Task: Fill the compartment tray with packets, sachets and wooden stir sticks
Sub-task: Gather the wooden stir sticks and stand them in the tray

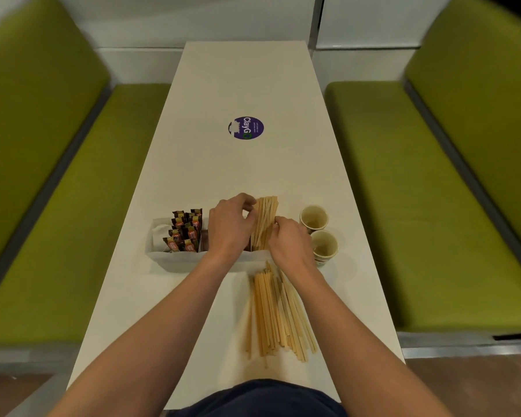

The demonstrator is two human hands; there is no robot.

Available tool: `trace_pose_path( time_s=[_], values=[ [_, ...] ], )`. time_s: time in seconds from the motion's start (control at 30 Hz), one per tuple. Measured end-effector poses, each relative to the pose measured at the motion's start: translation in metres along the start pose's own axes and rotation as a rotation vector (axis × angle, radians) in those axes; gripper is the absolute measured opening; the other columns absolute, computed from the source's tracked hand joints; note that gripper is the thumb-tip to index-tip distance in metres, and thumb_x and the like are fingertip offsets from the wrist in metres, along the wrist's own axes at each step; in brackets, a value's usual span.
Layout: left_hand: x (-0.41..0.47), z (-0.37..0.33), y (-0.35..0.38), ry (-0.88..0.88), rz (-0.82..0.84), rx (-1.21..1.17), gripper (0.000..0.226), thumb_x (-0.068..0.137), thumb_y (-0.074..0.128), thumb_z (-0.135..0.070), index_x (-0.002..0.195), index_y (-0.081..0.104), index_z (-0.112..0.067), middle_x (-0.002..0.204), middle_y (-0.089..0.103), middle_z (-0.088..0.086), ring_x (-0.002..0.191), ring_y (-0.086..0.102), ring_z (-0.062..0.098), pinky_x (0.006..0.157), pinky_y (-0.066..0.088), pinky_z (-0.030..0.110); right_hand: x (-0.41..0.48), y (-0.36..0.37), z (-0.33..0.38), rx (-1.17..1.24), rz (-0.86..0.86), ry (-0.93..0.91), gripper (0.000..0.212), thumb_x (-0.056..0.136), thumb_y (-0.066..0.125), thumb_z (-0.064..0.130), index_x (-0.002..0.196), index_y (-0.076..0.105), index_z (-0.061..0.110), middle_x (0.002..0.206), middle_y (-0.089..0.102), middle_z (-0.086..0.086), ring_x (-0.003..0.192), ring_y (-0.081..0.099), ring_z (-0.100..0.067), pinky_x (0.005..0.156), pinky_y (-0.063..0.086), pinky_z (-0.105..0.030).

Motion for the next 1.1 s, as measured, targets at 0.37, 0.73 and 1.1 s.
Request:
trace_pose_path(
  time_s=[0.37,0.73,1.1],
  values=[
    [-0.053,0.001,-0.026,0.079,-0.091,0.038,0.018,0.091,0.067,-0.027,0.107,0.072,-0.022,0.097,0.068,-0.007,0.097,0.057,0.019,0.085,0.047,0.035,-0.034,-0.013,-0.009,0.105,-0.002,-0.032,0.034,0.099,0.049,0.013,0.131,0.062,0.009,0.123,0.066,-0.009,0.115,0.063,-0.028,0.09,0.053,-0.04],
    [-0.146,0.044,0.02,-0.322,0.349,0.214,0.035,0.082,0.063,-0.062,0.087,0.065,-0.028,0.081,0.065,-0.012,0.078,0.064,0.014,0.074,0.058,0.037,-0.097,0.013,-0.059,-0.072,0.19,0.093,0.032,0.09,0.067,0.046,0.107,0.074,0.02,0.103,0.072,0.001,0.096,0.067,-0.022,0.084,0.056,-0.037],
    [-0.15,0.039,0.023,-0.423,0.308,0.129,0.012,0.078,0.069,-0.029,0.074,0.075,-0.019,0.075,0.071,-0.004,0.073,0.067,0.017,0.068,0.059,0.036,-0.104,0.033,-0.056,-0.021,0.15,0.157,0.014,0.084,0.063,0.032,0.082,0.073,0.021,0.08,0.068,0.003,0.079,0.066,-0.025,0.071,0.057,-0.037]
  ],
)
Point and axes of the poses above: each hand's wrist, its own x-axis towards the middle knuckle, its own y-axis out of the palm, z = x × y, the point moved 6 cm from there along x, towards the middle knuckle
